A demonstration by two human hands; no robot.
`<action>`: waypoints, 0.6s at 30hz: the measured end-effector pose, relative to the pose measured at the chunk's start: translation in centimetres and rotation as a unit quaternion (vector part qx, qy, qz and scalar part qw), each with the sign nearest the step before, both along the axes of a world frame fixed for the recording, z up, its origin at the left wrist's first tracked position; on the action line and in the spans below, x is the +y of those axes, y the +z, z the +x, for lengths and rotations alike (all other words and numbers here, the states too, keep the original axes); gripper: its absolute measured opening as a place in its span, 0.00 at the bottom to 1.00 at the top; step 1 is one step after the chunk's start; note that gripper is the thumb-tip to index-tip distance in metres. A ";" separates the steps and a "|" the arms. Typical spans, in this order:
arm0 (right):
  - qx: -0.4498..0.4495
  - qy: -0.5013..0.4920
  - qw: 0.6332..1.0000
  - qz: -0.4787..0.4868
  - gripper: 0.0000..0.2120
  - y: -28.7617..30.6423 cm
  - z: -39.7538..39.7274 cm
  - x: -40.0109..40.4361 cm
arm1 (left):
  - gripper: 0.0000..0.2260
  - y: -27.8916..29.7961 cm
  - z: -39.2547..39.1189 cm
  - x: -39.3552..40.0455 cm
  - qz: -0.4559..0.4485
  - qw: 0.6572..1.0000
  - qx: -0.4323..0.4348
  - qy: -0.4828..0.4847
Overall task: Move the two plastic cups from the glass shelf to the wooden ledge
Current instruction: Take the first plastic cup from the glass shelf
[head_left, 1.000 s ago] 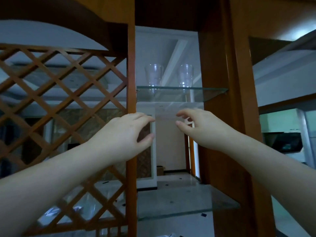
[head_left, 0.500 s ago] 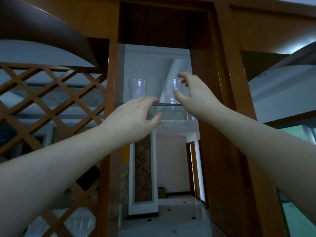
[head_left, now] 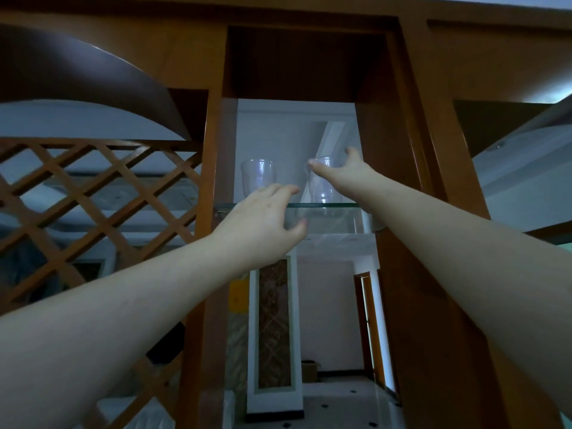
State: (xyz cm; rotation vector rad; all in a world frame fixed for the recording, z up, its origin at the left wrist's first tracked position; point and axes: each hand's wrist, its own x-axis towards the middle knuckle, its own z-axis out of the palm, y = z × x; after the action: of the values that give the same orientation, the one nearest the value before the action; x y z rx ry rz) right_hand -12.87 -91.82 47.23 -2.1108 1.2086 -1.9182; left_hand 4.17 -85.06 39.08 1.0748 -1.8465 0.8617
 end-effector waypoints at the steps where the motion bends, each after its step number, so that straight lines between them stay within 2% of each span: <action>1: -0.002 0.008 1.000 0.005 0.49 0.0 0.1 -0.1 | 0.27 0.0 0.0 -0.1 0.001 1.000 0.001 -0.002; 9: -0.039 0.042 0.997 -0.048 0.43 -0.4 -0.2 0.1 | 0.28 -0.5 0.5 -0.6 0.032 0.997 0.052 -0.054; 12: -0.037 0.059 0.996 -0.060 0.43 -0.7 -0.5 0.7 | 0.26 -0.8 0.2 -0.3 0.069 0.987 0.092 -0.115; 15: -0.034 0.084 0.994 -0.060 0.44 -0.8 -0.8 1.7 | 0.23 -0.8 -0.5 0.7 0.135 0.940 0.186 -0.252; 18: -0.037 0.107 0.992 -0.062 0.43 -1.0 -1.2 2.8 | 0.21 -0.8 -1.0 1.2 0.163 0.896 0.255 -0.326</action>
State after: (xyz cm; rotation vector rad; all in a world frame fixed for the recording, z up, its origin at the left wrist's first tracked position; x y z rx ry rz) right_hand -14.07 -89.05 46.24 -2.1070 0.8316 -2.0009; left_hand 3.18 -83.87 38.29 0.6894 -1.7355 -0.1269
